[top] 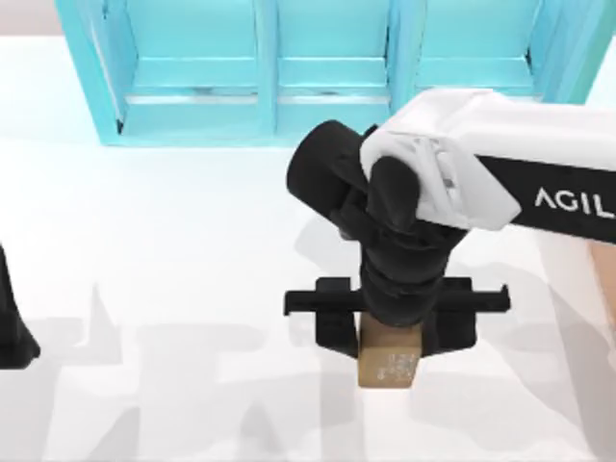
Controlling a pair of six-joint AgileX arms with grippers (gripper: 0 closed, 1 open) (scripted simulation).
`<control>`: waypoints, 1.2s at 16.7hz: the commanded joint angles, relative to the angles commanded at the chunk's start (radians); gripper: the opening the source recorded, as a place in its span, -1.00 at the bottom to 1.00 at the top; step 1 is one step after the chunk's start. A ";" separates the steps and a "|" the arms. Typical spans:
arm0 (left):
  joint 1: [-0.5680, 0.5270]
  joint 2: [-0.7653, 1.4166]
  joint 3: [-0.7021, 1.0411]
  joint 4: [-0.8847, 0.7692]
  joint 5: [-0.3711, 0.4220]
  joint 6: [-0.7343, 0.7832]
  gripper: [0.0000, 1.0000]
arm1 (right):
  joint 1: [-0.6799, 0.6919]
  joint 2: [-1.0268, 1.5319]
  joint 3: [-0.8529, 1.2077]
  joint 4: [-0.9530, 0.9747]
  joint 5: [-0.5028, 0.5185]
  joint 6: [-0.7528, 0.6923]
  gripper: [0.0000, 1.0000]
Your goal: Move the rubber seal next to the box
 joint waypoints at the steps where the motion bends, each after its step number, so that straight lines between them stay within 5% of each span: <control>1: 0.000 0.000 0.000 0.000 0.000 0.000 1.00 | 0.000 0.000 0.000 0.000 0.000 0.000 -1.00; 6: 0.000 0.000 0.000 0.000 0.000 0.000 1.00 | -0.067 0.042 0.069 -0.060 -0.001 -0.065 -1.00; 15: 0.000 0.000 0.000 0.000 0.000 0.000 1.00 | -0.542 0.210 0.628 -0.414 0.003 -0.543 -1.00; 20: 0.000 0.000 0.000 0.000 0.000 0.000 1.00 | -0.632 0.234 0.714 -0.484 0.005 -0.632 -1.00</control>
